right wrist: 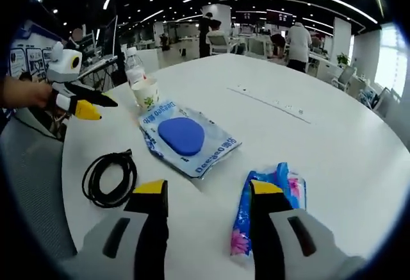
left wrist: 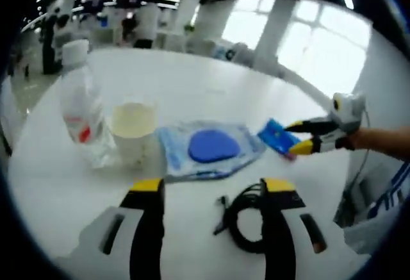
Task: Arrange the tabletop items into an orderly group along one side of the table until the central work area is clear of visible clutter.
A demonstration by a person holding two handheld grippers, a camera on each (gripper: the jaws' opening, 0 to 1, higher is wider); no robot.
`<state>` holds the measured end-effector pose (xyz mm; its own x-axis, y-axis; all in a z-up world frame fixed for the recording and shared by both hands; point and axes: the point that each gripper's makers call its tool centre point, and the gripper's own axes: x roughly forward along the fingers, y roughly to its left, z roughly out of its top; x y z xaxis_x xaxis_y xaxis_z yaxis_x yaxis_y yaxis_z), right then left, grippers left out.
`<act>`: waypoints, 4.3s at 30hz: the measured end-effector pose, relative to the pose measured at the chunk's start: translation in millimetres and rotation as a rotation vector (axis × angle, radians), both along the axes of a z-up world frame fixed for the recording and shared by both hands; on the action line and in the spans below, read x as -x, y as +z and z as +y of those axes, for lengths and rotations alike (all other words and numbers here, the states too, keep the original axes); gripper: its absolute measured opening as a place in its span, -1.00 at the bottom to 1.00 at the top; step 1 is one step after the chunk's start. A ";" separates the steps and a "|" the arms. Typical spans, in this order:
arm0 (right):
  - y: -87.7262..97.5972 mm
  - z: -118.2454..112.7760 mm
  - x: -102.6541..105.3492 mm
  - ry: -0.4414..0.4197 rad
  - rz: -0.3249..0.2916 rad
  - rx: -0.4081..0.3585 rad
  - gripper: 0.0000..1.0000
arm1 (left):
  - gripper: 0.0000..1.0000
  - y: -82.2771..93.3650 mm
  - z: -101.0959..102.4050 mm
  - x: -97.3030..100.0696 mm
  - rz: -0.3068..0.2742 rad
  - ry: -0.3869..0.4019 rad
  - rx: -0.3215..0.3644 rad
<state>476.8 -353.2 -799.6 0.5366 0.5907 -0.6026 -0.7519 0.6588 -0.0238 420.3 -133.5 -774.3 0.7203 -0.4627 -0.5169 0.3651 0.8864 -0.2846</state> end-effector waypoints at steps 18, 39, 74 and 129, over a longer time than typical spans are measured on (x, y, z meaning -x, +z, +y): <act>8.8 -33.9 -15.3 -0.033 0.000 0.095 0.52 | 0.73 70.7 20.5 48.4 -0.226 -0.077 -0.027; -38.2 -52.4 -40.7 0.007 0.107 0.310 0.54 | 0.99 72.7 58.7 138.3 -0.270 -0.143 -0.215; -64.5 -58.5 -45.6 0.010 0.263 0.436 -1.00 | 0.99 43.2 94.8 156.2 -0.226 -0.073 -0.243; 14.3 -14.7 -42.2 0.525 -0.047 0.583 -1.00 | 0.99 42.5 94.7 157.7 -0.224 -0.081 -0.233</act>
